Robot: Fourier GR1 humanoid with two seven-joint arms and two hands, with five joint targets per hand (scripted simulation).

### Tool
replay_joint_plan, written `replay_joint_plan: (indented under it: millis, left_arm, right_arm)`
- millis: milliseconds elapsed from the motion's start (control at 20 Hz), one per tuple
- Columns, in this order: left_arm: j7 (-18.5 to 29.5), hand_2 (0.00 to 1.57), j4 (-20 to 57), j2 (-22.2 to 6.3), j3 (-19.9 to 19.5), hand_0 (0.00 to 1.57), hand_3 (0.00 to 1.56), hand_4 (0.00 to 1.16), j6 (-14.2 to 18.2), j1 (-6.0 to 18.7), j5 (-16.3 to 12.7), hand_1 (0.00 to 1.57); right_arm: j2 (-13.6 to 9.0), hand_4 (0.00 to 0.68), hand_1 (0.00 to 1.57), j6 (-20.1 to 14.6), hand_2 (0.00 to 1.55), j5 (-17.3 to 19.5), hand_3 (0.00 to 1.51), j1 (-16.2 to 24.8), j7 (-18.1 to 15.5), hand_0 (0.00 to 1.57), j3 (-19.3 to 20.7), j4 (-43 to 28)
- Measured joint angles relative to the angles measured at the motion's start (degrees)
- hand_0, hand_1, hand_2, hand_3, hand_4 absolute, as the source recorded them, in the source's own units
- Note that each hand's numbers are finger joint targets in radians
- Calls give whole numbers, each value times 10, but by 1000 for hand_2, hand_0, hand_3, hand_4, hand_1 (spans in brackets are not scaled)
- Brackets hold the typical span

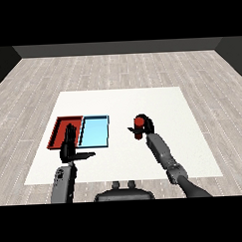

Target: Pick the red can and put it in the red box

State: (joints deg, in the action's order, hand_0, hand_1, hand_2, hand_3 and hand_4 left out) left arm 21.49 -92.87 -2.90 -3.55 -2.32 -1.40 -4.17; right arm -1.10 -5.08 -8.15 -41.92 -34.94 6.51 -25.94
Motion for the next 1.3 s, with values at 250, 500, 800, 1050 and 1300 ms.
replay_joint_plan:
  millis: [250, 500, 800, 1050, 1300]
  left_arm:
    - [-3, 0, 8, 8, 19, 0, 0, 0, 5, -1, 19, 0]
    - [-12, 0, 30, 17, 41, 0, 0, 0, 9, 23, 37, 0]
    - [-51, 0, 30, 26, 94, 0, 0, 0, 25, 47, 34, 0]
    - [-65, 0, 39, 28, 125, 0, 0, 0, 44, 62, 28, 0]
    - [-78, 0, 52, 29, 194, 0, 0, 0, 94, 89, 9, 0]
  right_arm:
    - [6, 649, 1435, -14, 1435, -11, 1406, 20, 23, 1435, -31, -79]
    - [6, 651, 1438, -20, 1450, -15, 1416, 49, 43, 1438, -51, -156]
    - [-2, 658, 1435, -26, 1446, -18, 1426, 79, 89, 1435, -63, -253]
    - [7, 658, 1435, -62, 1446, -34, 1426, 121, 109, 1435, -124, -331]
    - [10, 645, 1410, -97, 1425, -48, 1413, 136, 117, 1410, -172, -364]
